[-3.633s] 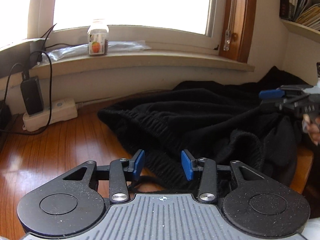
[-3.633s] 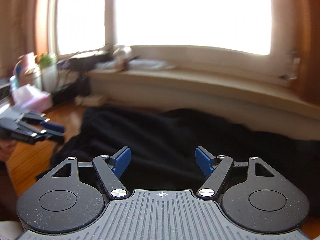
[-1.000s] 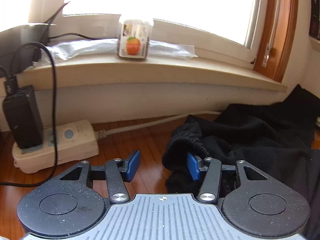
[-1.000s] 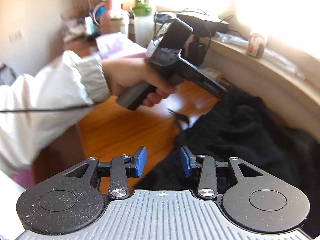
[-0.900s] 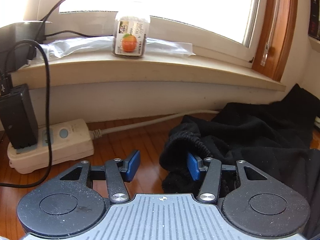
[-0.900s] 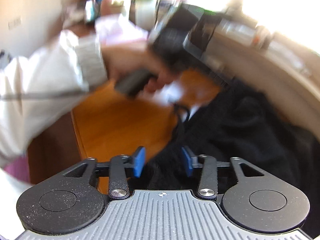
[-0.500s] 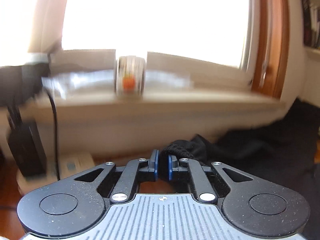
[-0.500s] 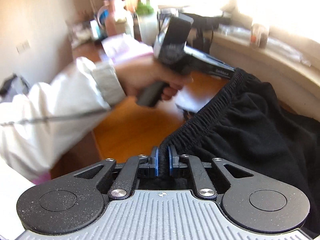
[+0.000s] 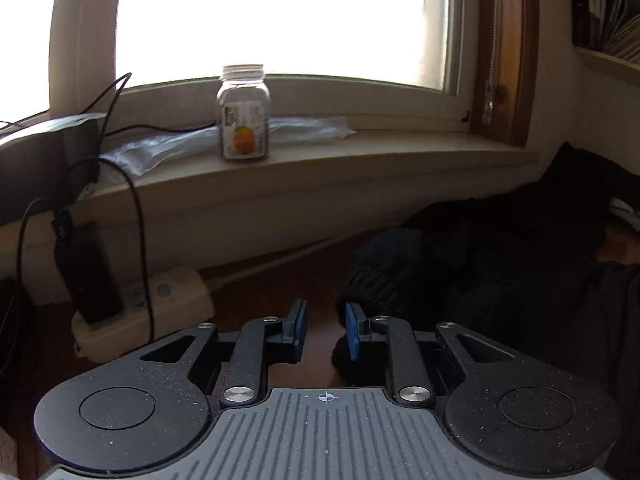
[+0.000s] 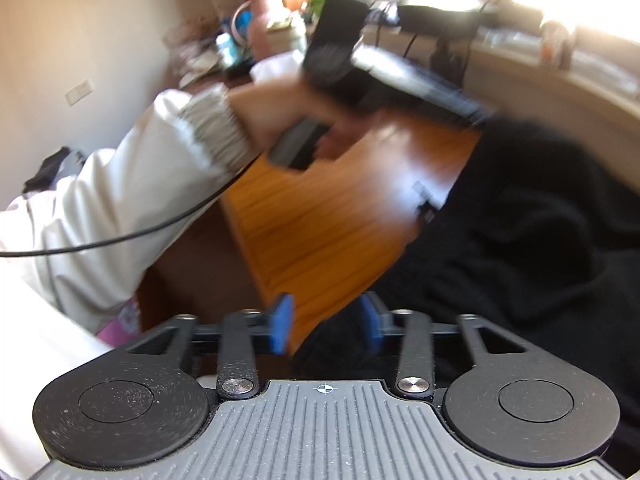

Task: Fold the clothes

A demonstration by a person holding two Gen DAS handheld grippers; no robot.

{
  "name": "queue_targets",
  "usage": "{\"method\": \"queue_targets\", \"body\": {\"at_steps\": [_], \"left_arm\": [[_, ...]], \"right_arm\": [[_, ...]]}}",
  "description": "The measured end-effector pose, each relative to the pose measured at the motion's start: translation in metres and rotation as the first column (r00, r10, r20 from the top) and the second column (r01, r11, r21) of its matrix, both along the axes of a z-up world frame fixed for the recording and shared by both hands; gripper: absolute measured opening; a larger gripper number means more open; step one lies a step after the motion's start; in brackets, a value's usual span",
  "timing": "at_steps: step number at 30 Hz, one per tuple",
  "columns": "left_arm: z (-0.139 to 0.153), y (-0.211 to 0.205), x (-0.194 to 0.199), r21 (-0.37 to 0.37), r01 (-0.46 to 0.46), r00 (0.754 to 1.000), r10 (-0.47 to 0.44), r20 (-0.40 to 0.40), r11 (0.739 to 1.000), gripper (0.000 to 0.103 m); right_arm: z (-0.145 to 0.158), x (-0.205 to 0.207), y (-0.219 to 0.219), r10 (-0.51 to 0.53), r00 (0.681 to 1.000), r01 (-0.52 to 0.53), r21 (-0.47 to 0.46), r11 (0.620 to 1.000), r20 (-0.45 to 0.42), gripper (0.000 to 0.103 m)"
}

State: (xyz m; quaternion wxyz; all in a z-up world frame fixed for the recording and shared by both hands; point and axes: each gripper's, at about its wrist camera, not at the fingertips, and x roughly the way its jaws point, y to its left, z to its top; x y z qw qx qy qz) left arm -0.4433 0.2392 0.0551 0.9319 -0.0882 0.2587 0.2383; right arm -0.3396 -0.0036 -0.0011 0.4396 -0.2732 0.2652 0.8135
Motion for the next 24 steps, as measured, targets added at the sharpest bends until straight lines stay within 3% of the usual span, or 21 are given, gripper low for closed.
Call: {"method": "queue_targets", "body": {"at_steps": [5,7,9,14,18,24], "left_arm": [[0.004,0.009,-0.029,-0.063,-0.092,0.995,0.093,0.020,0.994,0.023],[0.006,0.005,-0.033,-0.103,-0.092,0.994,0.098,0.055,0.990,0.030],[0.008,-0.003,-0.032,-0.121,-0.089,0.992,0.099,0.077,0.989,0.037],[0.020,-0.039,-0.010,-0.085,-0.076,0.988,0.086,0.129,0.994,0.038],[0.028,-0.068,0.018,-0.075,0.006,0.987,0.006,0.158,0.997,0.041],[0.024,-0.117,0.080,-0.063,0.181,0.977,-0.172,0.126,0.981,0.048]], "right_arm": [[0.011,0.037,0.004,-0.138,0.987,0.130,0.091,0.987,0.087,0.046],[0.009,0.057,0.005,-0.199,0.970,0.184,0.114,0.976,0.137,0.046],[0.004,0.088,0.005,-0.274,0.947,0.257,0.113,0.960,0.167,0.046],[-0.010,0.168,-0.027,-0.456,0.870,0.440,0.120,0.890,0.189,0.046],[-0.016,0.216,-0.079,-0.554,0.812,0.539,0.126,0.833,0.183,0.046],[-0.026,0.261,-0.151,-0.669,0.726,0.659,0.117,0.743,0.160,0.047]]}}
